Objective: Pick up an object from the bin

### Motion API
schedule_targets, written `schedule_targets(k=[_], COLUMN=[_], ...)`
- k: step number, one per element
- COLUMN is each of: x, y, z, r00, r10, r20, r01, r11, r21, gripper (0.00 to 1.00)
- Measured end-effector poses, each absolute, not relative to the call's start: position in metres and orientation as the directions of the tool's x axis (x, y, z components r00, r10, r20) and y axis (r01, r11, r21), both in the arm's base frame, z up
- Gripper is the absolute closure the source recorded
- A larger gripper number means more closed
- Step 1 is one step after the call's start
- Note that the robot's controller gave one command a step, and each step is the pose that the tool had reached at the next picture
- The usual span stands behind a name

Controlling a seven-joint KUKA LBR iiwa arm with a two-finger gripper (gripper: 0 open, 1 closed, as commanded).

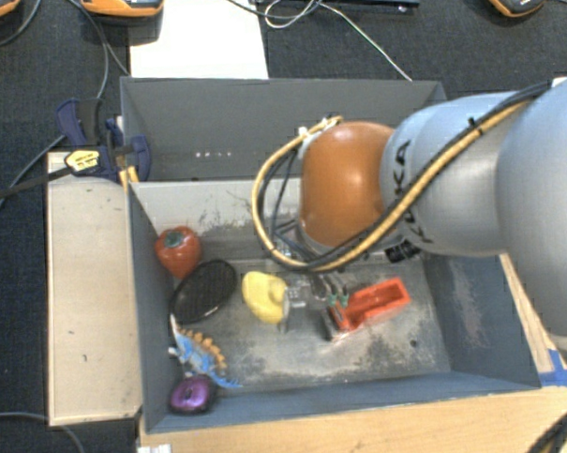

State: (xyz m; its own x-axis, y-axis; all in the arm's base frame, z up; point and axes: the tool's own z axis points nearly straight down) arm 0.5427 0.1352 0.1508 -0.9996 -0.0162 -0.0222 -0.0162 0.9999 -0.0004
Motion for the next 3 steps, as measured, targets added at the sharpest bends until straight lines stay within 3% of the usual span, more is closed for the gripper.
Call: schedule_targets(k=[1, 2, 3], x=[0.542, 0.587, 0.574], y=[0.135, 0.123, 0.132], z=[0.151, 0.075, 0.077], r00=[-1.0, -0.993, -0.986], r10=[-0.017, -0.119, -0.162], r20=[-0.022, -0.027, -0.032], r01=[-0.017, -0.119, -0.162], r11=[1.0, 0.993, 0.987], r21=[0.0, -0.001, -0.004], gripper=[1.0, 1.0, 1.0])
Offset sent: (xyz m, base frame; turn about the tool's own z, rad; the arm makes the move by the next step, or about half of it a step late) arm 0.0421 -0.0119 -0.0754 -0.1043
